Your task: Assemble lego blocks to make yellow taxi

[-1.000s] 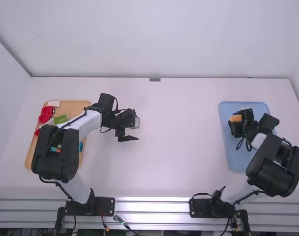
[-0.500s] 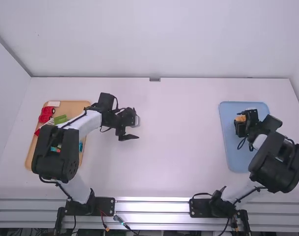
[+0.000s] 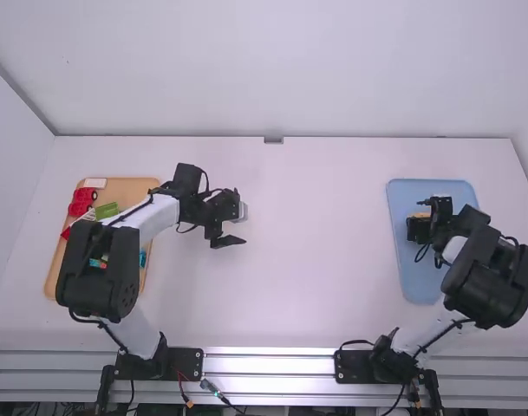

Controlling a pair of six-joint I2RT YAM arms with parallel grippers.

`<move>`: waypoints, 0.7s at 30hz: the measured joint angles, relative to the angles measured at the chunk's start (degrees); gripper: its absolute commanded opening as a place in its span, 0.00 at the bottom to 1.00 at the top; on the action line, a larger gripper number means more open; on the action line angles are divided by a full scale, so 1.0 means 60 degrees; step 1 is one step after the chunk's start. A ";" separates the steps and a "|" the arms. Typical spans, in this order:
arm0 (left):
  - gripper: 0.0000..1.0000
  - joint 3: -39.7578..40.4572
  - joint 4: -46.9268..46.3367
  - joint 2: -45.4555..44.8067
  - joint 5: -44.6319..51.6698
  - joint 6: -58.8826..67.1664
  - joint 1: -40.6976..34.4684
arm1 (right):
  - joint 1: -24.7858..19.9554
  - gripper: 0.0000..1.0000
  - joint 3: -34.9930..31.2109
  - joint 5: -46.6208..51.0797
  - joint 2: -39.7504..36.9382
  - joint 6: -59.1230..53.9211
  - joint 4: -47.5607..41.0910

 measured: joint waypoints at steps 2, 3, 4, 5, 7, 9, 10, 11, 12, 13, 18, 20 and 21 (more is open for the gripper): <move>0.99 0.0000 0.0000 0.0000 0.0000 0.0000 -0.0004 | 0.0000 0.99 0.0000 0.0047 0.0000 0.0004 0.0004; 0.99 0.0000 0.0000 0.0000 0.0004 -0.0007 -0.0004 | 0.0000 0.99 0.0000 0.0066 0.0000 0.0015 0.0000; 0.99 0.0000 0.0007 0.0000 0.0004 -0.0029 -0.0004 | 0.0000 0.99 0.0000 0.0080 -0.0004 0.0044 0.0004; 0.99 0.0000 0.0153 0.0000 0.0004 -0.0222 -0.0004 | 0.0000 0.99 0.0000 0.0087 -0.0007 0.0193 -0.0011; 0.99 0.0000 0.0579 0.0000 0.0004 -0.0743 -0.0004 | 0.0000 0.99 0.0000 0.0117 -0.0062 0.0346 -0.0149; 0.99 0.0000 0.1126 0.0000 0.0000 -0.1610 -0.0004 | 0.0000 0.99 -0.0007 0.0142 -0.0313 0.0481 -0.0430; 0.99 0.0000 0.1290 0.0000 -0.0011 -0.1854 -0.0004 | 0.0000 0.99 -0.0007 0.0142 -0.0452 0.0506 -0.0543; 0.99 0.0000 0.1519 0.0000 -0.0058 -0.2237 0.0000 | 0.0000 0.99 -0.0015 0.0149 -0.0656 0.0521 -0.0656; 0.99 0.0000 0.1814 0.0000 -0.0175 -0.2823 -0.0004 | 0.0000 0.99 -0.0015 0.0149 -0.1060 0.0579 -0.0852; 0.99 0.0000 0.1985 0.0000 -0.0335 -0.3315 -0.0004 | 0.0000 0.99 -0.0015 0.0149 -0.1399 0.0648 -0.1024; 0.99 0.0386 0.1953 0.0000 -0.1679 -0.6080 -0.0047 | 0.0051 0.99 -0.0015 0.0149 -0.3122 0.1195 -0.1898; 0.99 0.0871 0.1381 0.0000 -0.2426 -0.7311 -0.0047 | 0.0306 0.99 -0.0015 0.0175 -0.3996 0.1428 -0.2430; 0.99 0.1078 0.1064 0.0000 -0.2667 -0.7654 -0.0047 | 0.0379 0.99 -0.0015 0.0175 -0.4146 0.1453 -0.2521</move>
